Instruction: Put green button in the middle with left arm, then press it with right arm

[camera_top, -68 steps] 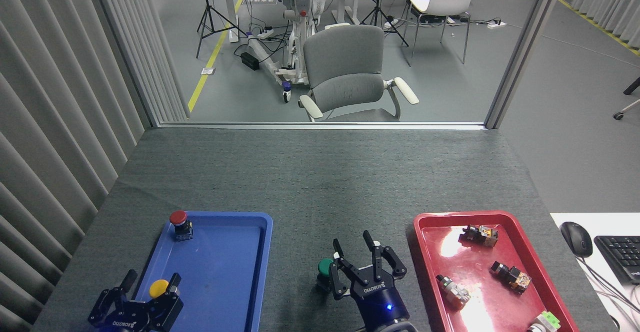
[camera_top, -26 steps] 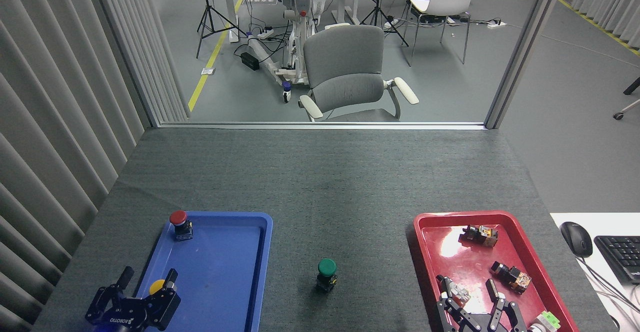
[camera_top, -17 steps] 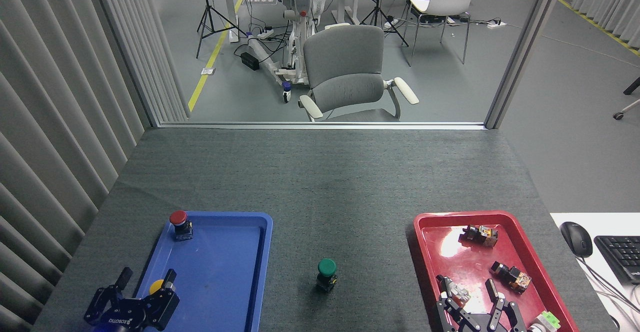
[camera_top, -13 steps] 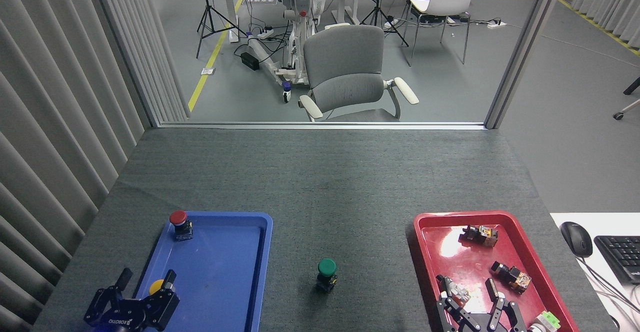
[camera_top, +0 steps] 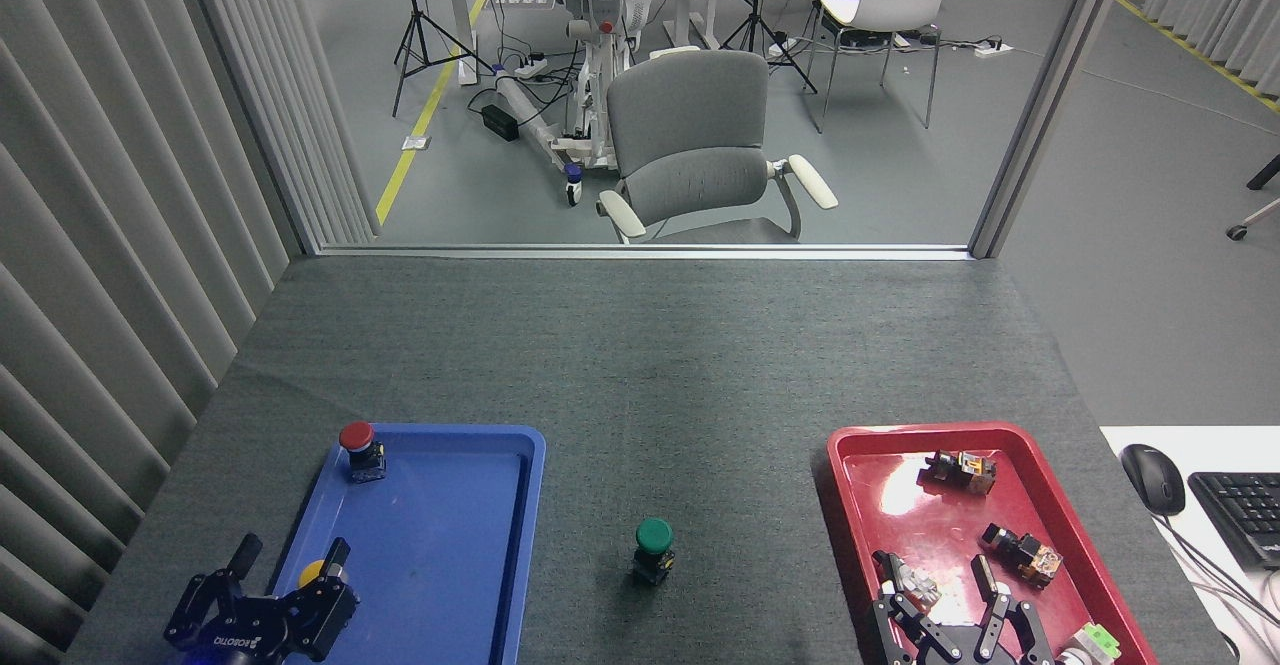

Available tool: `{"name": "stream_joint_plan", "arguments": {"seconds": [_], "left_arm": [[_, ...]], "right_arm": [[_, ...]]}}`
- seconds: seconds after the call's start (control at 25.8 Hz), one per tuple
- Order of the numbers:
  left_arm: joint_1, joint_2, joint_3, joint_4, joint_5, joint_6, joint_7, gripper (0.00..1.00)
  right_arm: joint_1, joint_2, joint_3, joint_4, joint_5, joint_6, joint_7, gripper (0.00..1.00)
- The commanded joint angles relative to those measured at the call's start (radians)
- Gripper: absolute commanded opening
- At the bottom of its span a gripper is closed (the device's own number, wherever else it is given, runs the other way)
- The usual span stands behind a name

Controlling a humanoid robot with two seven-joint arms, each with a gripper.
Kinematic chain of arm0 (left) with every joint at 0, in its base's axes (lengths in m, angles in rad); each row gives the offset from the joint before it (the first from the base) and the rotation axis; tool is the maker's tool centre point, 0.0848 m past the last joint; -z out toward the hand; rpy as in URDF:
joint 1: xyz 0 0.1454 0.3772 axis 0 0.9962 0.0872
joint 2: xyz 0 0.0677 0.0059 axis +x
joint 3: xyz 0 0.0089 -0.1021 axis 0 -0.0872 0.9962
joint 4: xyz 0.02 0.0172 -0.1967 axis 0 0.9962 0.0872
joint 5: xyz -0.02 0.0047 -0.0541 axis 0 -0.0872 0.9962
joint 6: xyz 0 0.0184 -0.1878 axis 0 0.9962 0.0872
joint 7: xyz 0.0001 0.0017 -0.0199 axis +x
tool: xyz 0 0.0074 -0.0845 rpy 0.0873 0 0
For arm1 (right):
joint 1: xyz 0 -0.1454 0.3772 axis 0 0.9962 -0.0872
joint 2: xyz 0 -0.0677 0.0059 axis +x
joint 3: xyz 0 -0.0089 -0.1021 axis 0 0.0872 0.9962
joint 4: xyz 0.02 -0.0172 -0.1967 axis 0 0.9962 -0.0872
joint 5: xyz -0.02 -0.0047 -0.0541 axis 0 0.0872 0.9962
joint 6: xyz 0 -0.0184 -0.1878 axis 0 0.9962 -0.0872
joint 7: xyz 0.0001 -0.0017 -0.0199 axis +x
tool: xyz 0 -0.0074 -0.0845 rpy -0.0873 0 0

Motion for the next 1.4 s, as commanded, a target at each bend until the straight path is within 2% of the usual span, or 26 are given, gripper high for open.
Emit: {"name": "stream_joint_plan", "arguments": {"seconds": [0.0,0.62,0.97,1.36], "left_arm": [[0.000,-0.004,0.001,-0.002,0.000,0.002,0.001,1.00],[-0.015,-0.030,0.000,-0.001,-0.005,0.003,0.003,1.00],[-0.011,-0.019,-0.004,0.002,-0.002,-0.007,0.110,1.00],[-0.011,-0.016,-0.005,0.013,0.003,-0.003,0.104,1.00]], "right_arm": [[-0.001,-0.002,0.000,-0.001,0.000,0.000,0.003,0.92],[-0.004,-0.002,0.000,-0.001,0.000,0.003,0.005,0.92],[-0.004,0.001,0.000,-0.001,0.000,0.003,0.005,0.92],[-0.002,0.004,0.000,-0.001,0.000,0.003,0.005,0.92]]}}
